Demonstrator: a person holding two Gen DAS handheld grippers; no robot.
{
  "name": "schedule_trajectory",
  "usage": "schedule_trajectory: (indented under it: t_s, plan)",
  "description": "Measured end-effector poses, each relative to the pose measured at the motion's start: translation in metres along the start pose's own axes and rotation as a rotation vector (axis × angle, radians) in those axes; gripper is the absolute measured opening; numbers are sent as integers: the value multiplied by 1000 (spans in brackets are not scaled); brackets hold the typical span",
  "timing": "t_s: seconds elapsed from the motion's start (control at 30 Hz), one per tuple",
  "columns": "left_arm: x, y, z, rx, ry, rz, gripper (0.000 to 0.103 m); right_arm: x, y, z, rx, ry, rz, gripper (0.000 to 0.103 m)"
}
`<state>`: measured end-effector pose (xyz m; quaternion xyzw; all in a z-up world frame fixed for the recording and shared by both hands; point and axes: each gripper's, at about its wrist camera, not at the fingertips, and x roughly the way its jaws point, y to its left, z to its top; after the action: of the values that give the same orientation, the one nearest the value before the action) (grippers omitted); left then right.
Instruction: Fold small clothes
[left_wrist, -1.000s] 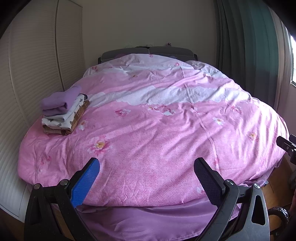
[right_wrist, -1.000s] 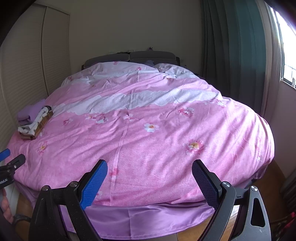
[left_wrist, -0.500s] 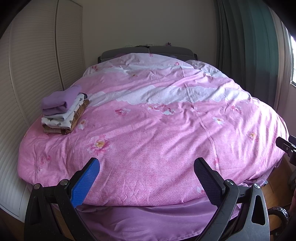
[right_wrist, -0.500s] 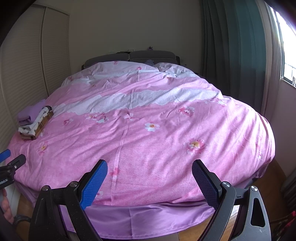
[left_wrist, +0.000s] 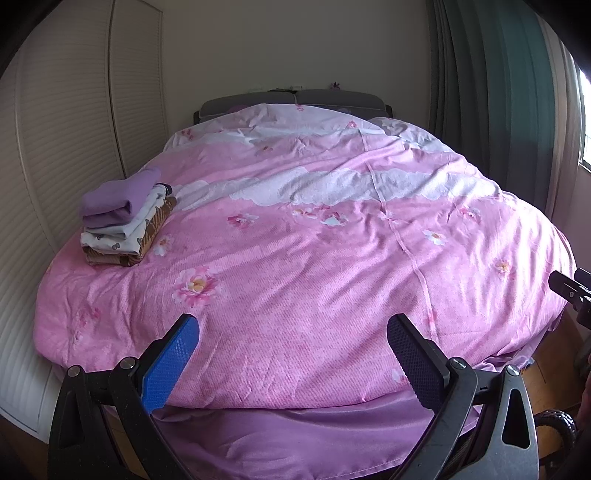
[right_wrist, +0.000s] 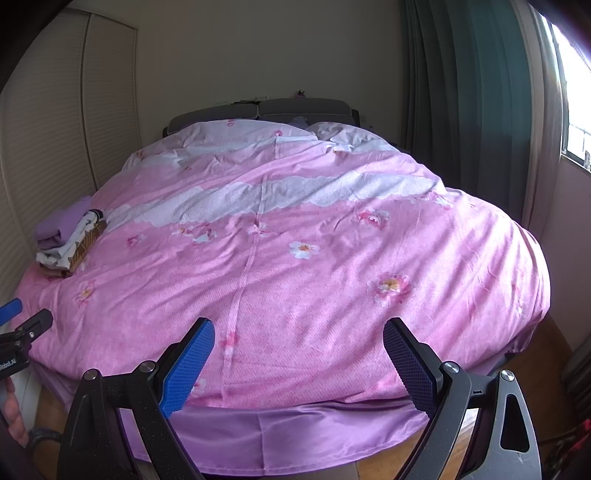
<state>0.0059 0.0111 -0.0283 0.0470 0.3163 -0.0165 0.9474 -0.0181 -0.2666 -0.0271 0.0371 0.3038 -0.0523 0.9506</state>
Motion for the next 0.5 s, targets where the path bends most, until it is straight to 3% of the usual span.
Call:
schedule_trajectory:
  t_s: [0.5]
  plan:
    - [0, 0, 0, 0, 2, -1, 103, 0, 1, -1, -1, 1, 0, 93]
